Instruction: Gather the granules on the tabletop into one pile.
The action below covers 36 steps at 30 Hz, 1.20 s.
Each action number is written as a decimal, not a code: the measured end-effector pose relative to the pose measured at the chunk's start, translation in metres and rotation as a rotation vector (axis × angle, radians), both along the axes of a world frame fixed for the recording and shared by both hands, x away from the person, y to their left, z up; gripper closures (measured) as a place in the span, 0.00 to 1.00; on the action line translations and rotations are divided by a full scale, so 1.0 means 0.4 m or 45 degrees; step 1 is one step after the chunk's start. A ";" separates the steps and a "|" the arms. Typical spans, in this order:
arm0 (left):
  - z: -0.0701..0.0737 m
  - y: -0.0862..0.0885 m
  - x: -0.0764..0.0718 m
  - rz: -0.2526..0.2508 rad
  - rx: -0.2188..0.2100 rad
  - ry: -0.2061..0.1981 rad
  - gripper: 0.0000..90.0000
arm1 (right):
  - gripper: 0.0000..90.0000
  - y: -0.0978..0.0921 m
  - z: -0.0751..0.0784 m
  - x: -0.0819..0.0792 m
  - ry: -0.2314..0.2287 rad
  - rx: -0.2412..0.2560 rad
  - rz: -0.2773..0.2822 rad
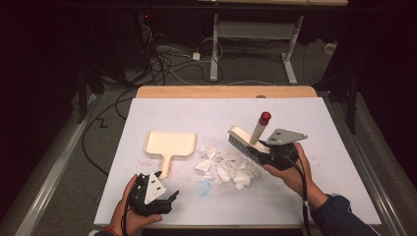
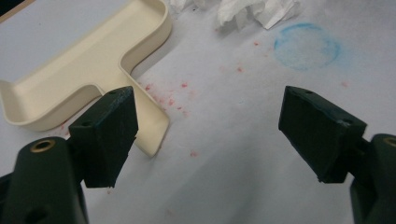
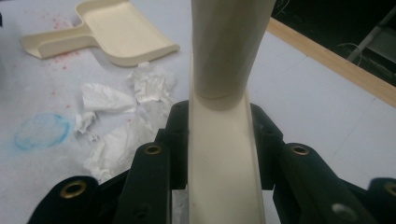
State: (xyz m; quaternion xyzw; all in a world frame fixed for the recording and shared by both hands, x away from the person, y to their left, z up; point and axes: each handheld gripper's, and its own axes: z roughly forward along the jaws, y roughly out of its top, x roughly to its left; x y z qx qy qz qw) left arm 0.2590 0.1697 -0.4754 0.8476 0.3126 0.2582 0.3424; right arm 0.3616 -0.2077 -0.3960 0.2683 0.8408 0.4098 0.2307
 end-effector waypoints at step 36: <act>-0.004 0.005 0.002 -0.002 -0.018 0.018 0.21 | 0.76 0.249 -0.057 0.086 0.264 -0.042 -0.026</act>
